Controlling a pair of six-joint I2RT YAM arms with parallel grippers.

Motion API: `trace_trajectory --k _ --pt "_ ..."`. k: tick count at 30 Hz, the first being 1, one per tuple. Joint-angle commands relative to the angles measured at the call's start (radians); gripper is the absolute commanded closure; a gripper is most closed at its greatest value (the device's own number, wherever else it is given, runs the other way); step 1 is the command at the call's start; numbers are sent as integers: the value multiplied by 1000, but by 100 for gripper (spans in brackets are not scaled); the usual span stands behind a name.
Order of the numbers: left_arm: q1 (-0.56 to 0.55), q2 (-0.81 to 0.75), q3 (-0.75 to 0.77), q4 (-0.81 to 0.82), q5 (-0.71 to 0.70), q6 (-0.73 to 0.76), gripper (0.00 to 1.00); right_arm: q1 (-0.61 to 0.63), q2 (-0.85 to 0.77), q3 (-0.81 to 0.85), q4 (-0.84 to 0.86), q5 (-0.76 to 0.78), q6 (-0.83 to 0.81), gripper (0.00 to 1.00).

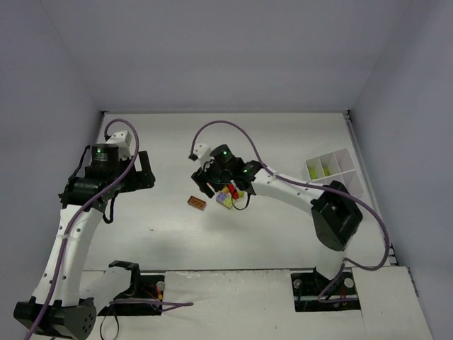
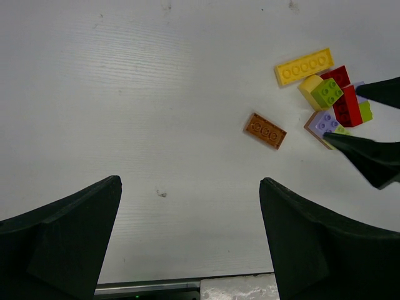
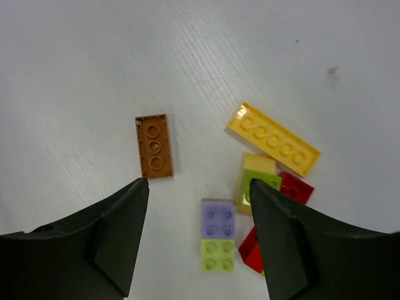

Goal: Sort the legos into containers by color

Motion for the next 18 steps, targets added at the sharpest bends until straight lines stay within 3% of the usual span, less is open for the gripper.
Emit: trace_trajectory --k 1,10,18 --pt "-5 -29 25 9 -16 -11 15 50 69 90 45 -26 -32 38" --pt "-5 -51 11 -9 -33 -12 15 120 289 222 33 -15 -54 38" --pt "-5 -62 2 -18 -45 -11 15 133 343 216 24 32 -32 43"
